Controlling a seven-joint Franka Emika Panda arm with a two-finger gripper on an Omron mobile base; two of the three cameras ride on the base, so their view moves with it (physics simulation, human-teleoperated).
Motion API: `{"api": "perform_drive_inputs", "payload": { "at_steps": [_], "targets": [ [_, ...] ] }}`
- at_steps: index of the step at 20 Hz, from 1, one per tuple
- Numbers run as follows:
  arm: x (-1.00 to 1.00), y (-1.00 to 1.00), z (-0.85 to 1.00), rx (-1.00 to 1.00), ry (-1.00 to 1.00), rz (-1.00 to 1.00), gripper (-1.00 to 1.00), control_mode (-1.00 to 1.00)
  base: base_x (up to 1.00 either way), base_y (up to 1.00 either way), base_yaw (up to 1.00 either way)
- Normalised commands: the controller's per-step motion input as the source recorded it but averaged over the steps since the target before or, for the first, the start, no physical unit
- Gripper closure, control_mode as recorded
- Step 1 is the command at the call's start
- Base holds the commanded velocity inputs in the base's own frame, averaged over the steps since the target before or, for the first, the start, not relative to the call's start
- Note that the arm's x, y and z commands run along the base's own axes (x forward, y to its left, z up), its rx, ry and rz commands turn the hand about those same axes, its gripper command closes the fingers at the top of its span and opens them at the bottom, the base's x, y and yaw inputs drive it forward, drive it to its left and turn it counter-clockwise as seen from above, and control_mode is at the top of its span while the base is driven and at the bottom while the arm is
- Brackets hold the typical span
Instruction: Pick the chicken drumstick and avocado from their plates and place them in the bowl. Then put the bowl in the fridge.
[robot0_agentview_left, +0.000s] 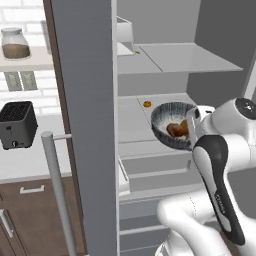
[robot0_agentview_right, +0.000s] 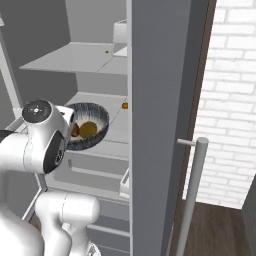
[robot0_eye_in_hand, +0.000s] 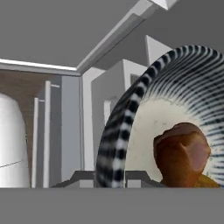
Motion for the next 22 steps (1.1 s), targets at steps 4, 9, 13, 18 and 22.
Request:
{"api": "perform_drive_inputs", "payload": {
  "at_steps": [4,9,13,18,22],
  "targets": [
    [1.00,0.00,-0.52,0.00,-0.01,0.01,1.00,-1.00,0.00,0.00,0.00],
    [1.00,0.09,-0.48,0.00,-0.01,0.00,1.00,-1.00,0.00,0.00,0.00],
    [0.82,0.10,-0.13,0.01,-0.02,0.00,1.00,-1.00,0.00,0.00,0.00],
    [0.50,0.00,-0.01,0.00,0.02,0.00,1.00,-1.00,0.00,0.00,0.00],
    [0.51,0.00,-0.07,0.00,0.07,0.00,1.00,-1.00,0.00,0.00,0.00]
  ]
}}
